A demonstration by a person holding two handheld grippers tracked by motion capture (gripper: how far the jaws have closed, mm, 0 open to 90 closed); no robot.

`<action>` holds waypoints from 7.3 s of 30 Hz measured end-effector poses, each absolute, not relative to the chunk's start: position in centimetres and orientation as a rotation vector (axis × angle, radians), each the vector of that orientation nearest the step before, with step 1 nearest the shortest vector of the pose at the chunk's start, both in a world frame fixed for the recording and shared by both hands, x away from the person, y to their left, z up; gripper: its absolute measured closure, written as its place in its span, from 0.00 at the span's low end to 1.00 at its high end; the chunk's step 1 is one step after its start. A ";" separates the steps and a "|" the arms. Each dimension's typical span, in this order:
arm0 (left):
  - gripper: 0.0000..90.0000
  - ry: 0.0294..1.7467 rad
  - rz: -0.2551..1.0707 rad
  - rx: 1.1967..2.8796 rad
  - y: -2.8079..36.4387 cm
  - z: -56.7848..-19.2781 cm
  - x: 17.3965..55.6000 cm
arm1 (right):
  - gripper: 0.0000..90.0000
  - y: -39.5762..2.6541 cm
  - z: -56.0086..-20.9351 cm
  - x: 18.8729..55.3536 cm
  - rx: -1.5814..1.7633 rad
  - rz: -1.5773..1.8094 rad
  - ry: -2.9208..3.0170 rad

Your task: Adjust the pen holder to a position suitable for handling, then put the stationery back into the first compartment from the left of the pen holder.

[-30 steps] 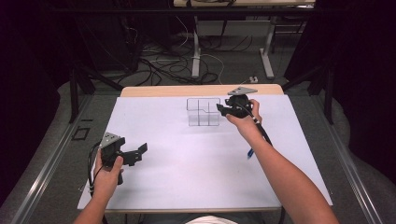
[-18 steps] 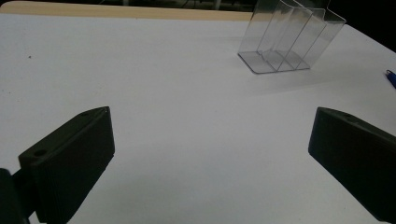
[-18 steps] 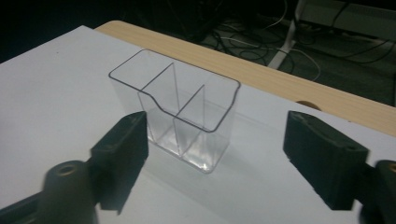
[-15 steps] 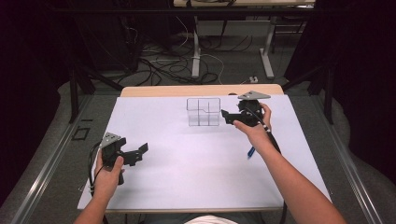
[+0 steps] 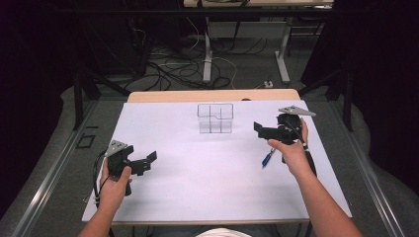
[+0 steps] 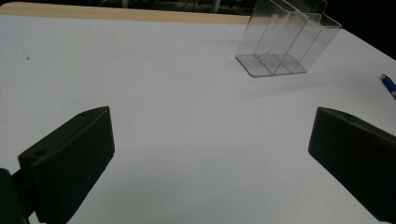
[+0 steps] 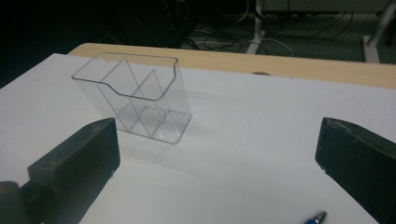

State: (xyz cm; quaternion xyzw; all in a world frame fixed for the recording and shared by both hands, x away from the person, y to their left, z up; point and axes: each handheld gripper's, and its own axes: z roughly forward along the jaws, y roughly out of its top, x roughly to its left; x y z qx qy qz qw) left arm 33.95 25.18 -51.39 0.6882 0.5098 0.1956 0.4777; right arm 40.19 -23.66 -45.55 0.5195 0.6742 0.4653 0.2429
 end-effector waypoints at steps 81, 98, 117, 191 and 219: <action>0.00 1.223 0.467 1.688 24.9 -50.9 33.7 | 0.47 -29.9 -47.6 46.1 2.287 0.656 1.787; 0.01 1.225 0.459 1.695 24.8 -51.1 33.8 | 0.72 -29.6 -50.1 46.8 2.496 0.578 1.652; 0.01 1.224 0.456 1.696 24.7 -51.1 33.8 | 0.82 -29.8 -51.4 46.8 2.677 0.560 1.565; 0.01 1.228 0.458 1.700 24.8 -51.1 33.8 | 0.89 -28.2 -51.3 47.4 2.726 0.766 1.505; 0.01 1.228 0.470 1.695 24.8 -51.2 33.9 | 0.89 -23.5 -43.9 47.2 2.089 1.333 1.572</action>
